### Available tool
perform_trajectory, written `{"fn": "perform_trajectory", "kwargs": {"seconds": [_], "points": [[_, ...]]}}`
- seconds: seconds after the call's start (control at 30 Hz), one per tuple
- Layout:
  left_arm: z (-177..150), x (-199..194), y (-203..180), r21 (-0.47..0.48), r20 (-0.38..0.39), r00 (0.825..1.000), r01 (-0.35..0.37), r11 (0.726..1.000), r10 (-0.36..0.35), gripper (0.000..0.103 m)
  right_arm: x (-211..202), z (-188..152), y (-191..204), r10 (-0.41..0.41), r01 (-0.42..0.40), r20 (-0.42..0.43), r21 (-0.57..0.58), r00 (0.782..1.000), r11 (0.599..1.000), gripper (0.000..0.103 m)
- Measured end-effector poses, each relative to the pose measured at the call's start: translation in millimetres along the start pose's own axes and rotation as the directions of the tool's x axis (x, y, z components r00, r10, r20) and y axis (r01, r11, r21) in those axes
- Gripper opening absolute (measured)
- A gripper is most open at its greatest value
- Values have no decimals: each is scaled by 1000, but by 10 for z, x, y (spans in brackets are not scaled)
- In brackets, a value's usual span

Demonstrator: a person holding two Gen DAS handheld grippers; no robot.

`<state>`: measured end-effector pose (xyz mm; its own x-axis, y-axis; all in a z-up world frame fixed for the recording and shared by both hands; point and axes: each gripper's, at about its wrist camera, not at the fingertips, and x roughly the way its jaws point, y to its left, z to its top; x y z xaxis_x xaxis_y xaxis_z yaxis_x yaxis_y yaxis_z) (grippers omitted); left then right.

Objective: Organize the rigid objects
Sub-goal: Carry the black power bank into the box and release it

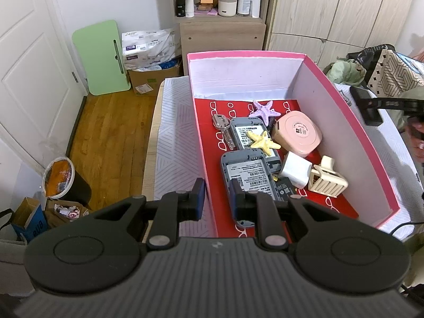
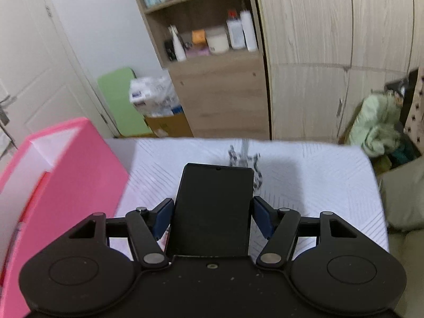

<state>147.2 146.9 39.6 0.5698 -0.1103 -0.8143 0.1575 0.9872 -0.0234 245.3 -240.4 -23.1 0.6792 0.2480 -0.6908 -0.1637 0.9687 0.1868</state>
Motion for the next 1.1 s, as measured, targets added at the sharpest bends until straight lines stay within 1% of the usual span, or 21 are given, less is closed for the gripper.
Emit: {"fn": "perform_trajectory", "kwargs": {"seconds": [0.1,0.13,0.2,0.27,0.33,0.4,0.47,0.6,0.63,0.67,0.7,0.77,0.83,0.87,0.9,0.97,1.03,1.07,1.1], "points": [[-15,-6,23,-6,3,1000,4,1000,-4,17,-276,26,148,31,-29,58,-42,998,999,69],[-16,-6,26,-9,4,1000,6,1000,-6,17,-376,33,203,58,-54,76,-52,995,997,69],[-21,-8,34,-12,7,1000,7,1000,-7,17,-555,37,314,157,-151,97,-60,983,987,69],[-23,-6,38,-14,9,1000,9,1000,-9,17,-703,45,441,271,-265,100,-66,957,962,69],[-24,-4,39,-15,9,1000,9,1000,-8,17,-820,33,615,368,-360,94,-91,925,929,69],[-24,-4,41,-14,9,1000,9,1000,-9,17,-899,21,808,442,-431,74,-124,894,894,69],[-25,-4,40,-13,9,1000,9,1000,-9,17,-947,18,971,500,-490,48,-134,865,861,69],[-37,-7,50,-14,13,1000,12,1000,-12,17,-983,54,1218,609,-602,22,-129,793,788,69],[-41,-8,53,-16,13,1000,14,1000,-13,17,-979,61,1293,619,-612,12,-138,785,779,69],[-46,-13,56,-17,14,1000,15,1000,-15,17,-948,79,1364,613,-606,0,-154,790,781,69],[-50,-14,58,-16,15,1000,16,1000,-15,17,-907,84,1437,596,-589,-12,-174,803,789,69],[-58,-17,60,-14,18,1000,17,1000,-17,17,-769,115,1634,535,-529,-49,-247,844,812,69],[-64,-17,62,-12,23,1000,19,1000,-18,17,-574,145,1835,449,-454,-95,-323,888,830,69],[-64,-15,64,-12,24,1000,20,1000,-19,17,-474,158,1908,412,-429,-126,-346,902,834,69],[-65,-15,67,-14,26,999,22,1000,-22,17,-379,174,1970,386,-416,-156,-356,909,837,69],[-65,-17,76,-20,28,999,28,999,-27,17,-160,224,2060,344,-399,-207,-362,916,842,69],[-68,-15,86,-24,29,999,32,999,-31,17,7,269,2105,290,-353,-215,-372,932,858,69],[-73,-18,88,-25,30,999,33,999,-32,17,82,283,2149,255,-320,-209,-396,944,861,69],[-76,-19,80,-21,32,999,31,999,-31,17,146,277,2204,225,-294,-205,-427,952,855,69]]}}
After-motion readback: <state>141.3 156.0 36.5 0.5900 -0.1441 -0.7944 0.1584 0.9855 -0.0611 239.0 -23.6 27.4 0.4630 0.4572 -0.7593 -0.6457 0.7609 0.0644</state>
